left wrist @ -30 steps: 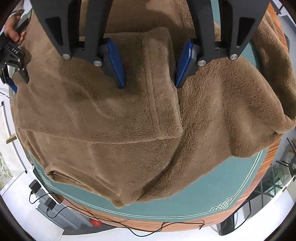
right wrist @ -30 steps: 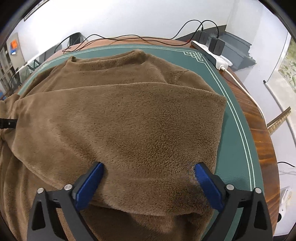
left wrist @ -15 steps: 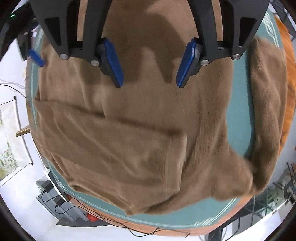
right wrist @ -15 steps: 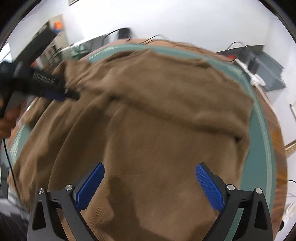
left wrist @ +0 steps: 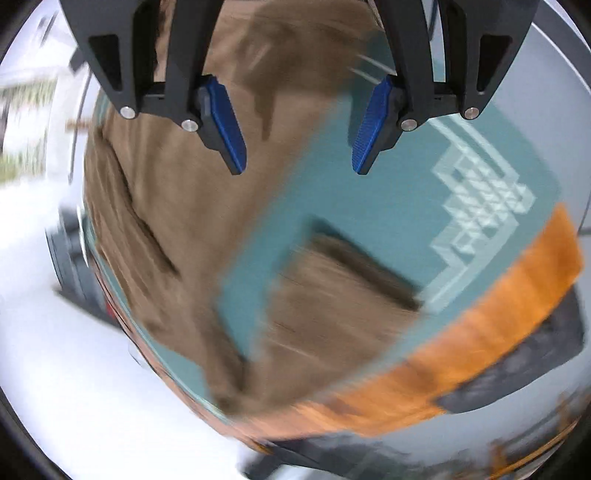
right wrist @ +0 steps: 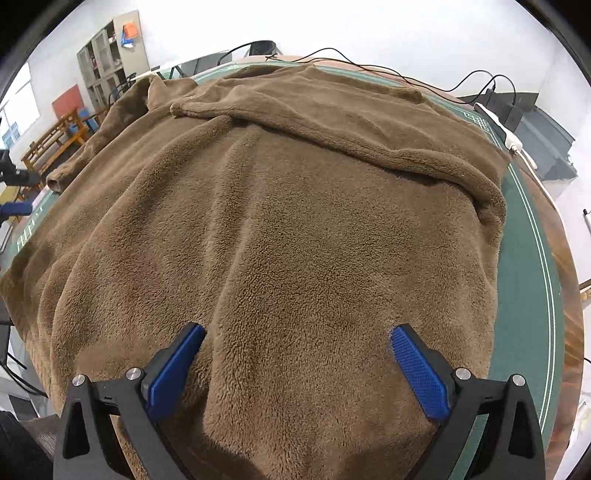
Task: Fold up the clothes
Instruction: 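Release the folded sleeve and pull the left gripper back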
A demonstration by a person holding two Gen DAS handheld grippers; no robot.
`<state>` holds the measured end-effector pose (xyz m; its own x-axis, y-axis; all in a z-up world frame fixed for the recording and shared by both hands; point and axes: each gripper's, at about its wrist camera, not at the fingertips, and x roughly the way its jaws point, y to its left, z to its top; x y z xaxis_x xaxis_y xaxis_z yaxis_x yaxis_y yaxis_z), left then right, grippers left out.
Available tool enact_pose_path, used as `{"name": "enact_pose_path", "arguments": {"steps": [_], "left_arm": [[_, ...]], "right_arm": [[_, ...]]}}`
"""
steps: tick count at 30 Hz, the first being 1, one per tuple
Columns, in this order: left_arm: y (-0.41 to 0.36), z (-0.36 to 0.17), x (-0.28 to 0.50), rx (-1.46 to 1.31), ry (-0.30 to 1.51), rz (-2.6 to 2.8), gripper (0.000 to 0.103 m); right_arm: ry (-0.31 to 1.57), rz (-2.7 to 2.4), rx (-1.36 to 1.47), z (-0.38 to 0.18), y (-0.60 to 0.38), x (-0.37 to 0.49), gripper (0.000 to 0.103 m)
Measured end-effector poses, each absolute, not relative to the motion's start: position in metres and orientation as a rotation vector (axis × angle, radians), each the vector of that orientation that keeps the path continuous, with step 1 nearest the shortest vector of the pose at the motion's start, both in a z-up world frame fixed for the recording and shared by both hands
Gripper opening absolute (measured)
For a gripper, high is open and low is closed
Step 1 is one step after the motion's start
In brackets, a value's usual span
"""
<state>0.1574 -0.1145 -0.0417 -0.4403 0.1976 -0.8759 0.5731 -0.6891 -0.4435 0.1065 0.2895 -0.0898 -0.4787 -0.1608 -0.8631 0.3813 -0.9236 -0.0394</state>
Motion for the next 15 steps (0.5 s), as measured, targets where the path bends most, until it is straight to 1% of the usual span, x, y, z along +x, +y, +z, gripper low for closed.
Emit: {"name": "enact_pose_path", "arguments": {"steps": [2,3,5,7,10,13,15], "left_arm": [[-0.142,-0.050,0.164,1.457,1.262,-2.176,0.064],[-0.154,-0.053,0.166,1.434,1.319,-2.157,0.064],[-0.175,-0.057,0.168,1.394,1.371,-2.126,0.064],[-0.193,-0.060,0.164,1.405,1.359,-2.118,0.067],[-0.218,-0.063,0.156,1.447,1.318,-2.111,0.069],[-0.241,-0.066,0.150,1.476,1.331,-2.120,0.070],[-0.256,-0.066,0.145,1.491,1.330,-2.141,0.071]], "right_arm": [[0.325,-2.446,1.388,-0.089,0.289,0.108,0.102],[0.328,-2.452,1.402,-0.088,0.288,0.108,0.102],[0.334,-2.466,1.432,-0.086,0.286,0.108,0.102],[0.353,-2.482,1.408,-0.075,0.273,0.115,0.102],[0.447,-2.487,1.250,-0.047,0.228,0.128,0.102],[0.515,-2.433,1.055,-0.017,0.151,0.140,0.102],[0.603,-2.377,0.929,-0.005,0.093,0.148,0.102]]}}
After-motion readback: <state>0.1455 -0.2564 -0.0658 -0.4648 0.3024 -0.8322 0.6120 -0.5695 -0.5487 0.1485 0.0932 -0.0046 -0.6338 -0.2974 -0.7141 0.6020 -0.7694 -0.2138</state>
